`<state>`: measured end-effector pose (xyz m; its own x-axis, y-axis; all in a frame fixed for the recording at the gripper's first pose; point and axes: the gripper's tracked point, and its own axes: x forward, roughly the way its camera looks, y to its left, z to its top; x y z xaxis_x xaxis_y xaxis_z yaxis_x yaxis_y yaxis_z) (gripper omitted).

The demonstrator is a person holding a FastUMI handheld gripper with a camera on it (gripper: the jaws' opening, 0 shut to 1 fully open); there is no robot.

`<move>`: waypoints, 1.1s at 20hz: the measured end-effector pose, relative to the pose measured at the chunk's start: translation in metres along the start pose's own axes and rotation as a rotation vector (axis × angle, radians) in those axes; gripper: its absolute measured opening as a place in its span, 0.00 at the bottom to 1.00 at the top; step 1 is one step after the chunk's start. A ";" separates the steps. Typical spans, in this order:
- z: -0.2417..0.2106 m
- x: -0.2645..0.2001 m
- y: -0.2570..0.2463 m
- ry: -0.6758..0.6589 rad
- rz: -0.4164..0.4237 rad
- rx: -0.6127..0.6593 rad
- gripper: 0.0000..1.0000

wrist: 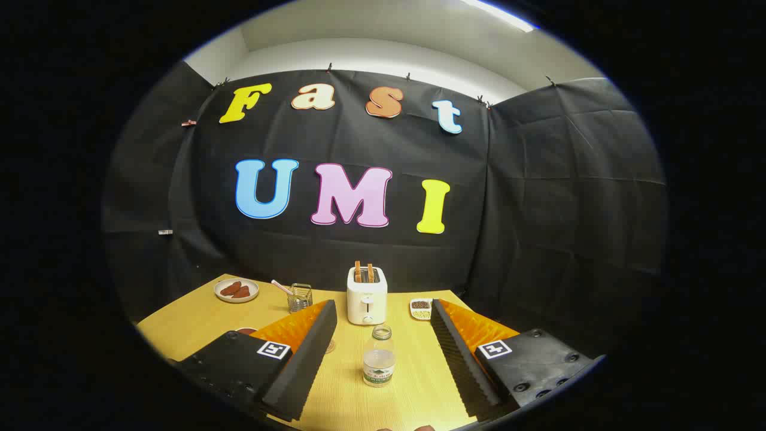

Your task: Take the bottle from table, then pour the juice into the cup, finally place the bottle on the coaster

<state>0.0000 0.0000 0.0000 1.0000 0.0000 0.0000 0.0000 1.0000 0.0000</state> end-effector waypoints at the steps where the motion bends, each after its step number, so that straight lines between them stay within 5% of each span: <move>1: -0.001 -0.001 0.001 0.003 0.001 0.000 0.97; 22: -0.048 0.060 -0.001 0.059 0.173 0.044 0.97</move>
<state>0.0595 -0.0007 -0.0480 0.9833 0.1735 -0.0552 -0.1709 0.9841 0.0492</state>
